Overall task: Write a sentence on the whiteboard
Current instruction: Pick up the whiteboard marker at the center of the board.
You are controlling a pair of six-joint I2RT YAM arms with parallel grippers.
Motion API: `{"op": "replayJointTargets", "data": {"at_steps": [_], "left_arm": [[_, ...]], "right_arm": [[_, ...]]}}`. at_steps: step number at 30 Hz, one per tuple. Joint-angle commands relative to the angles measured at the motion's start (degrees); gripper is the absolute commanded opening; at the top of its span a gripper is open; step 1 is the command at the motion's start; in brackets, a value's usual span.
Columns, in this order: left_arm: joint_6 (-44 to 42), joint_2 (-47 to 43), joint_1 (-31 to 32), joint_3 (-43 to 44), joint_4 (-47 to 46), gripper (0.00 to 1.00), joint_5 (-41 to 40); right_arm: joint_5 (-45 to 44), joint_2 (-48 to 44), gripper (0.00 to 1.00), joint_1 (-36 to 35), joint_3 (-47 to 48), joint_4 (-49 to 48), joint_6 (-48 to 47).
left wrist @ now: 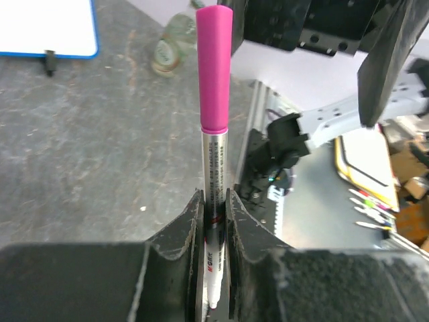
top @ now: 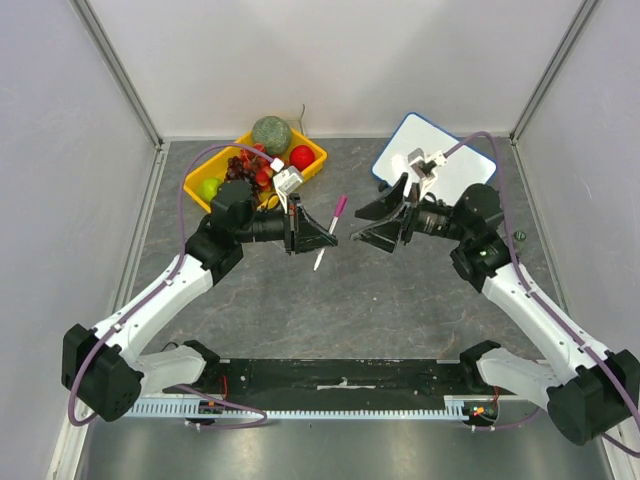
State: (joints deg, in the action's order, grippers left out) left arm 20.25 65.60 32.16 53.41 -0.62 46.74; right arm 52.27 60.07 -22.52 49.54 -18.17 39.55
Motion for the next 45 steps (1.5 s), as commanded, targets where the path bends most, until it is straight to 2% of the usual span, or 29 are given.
{"op": "replayJointTargets", "data": {"at_steps": [1,9,11,13,15,16,19,22,24,28,36,43,45], "left_arm": [[13.05,0.84,-0.43,2.49,-10.80,0.02,9.42],[13.85,-1.18,-0.52,1.26,-12.39,0.02,10.30],[13.76,-1.27,-0.43,1.00,-12.12,0.02,10.65],[13.42,-1.27,-0.43,0.73,-11.34,0.02,11.00],[12.54,-1.36,-0.52,0.56,-10.28,0.02,11.18],[12.18,-1.53,-0.35,0.30,-9.84,0.02,11.18],[11.04,-2.06,-0.43,-0.49,-8.52,0.02,11.27],[10.95,-2.85,-0.52,-1.81,-8.25,0.02,10.92],[10.78,-3.20,-0.52,-2.34,-8.17,0.02,10.74],[9.81,-3.64,-0.43,-2.69,-7.29,0.02,10.21],[9.02,-4.17,-0.52,-2.61,-7.11,0.02,9.68],[9.45,-4.34,-0.52,-2.69,-7.99,0.02,10.04],[9.89,-4.52,-0.52,-2.78,-8.69,0.02,10.21]], "right_arm": [[-0.85,2.15,0.83,-5.76,2.49,-7.05,2.64],[-4.90,7.60,0.59,-11.31,4.25,-11.88,5.36],[-4.99,8.74,0.49,-12.10,4.95,-12.15,5.54],[-4.99,9.36,0.31,-12.46,5.13,-13.19,6.41],[-5.25,9.53,0.18,-12.46,4.52,-15.74,8.34],[-5.51,9.45,0.15,-12.46,4.34,-16.45,8.87],[-6.13,9.10,0.19,-12.54,4.25,-17.42,9.84],[-6.39,8.75,0.35,-12.54,4.25,-17.68,10.37],[-6.39,8.40,0.41,-12.54,3.81,-18.56,10.90],[-6.57,7.69,0.43,-12.54,3.02,-21.37,12.74],[-3.76,8.13,0.39,-12.54,2.76,-20.15,12.05],[-3.14,7.60,0.31,-12.54,1.44,-18.04,10.03],[-3.05,7.78,0.20,-12.54,1.44,-17.69,9.58]]}}
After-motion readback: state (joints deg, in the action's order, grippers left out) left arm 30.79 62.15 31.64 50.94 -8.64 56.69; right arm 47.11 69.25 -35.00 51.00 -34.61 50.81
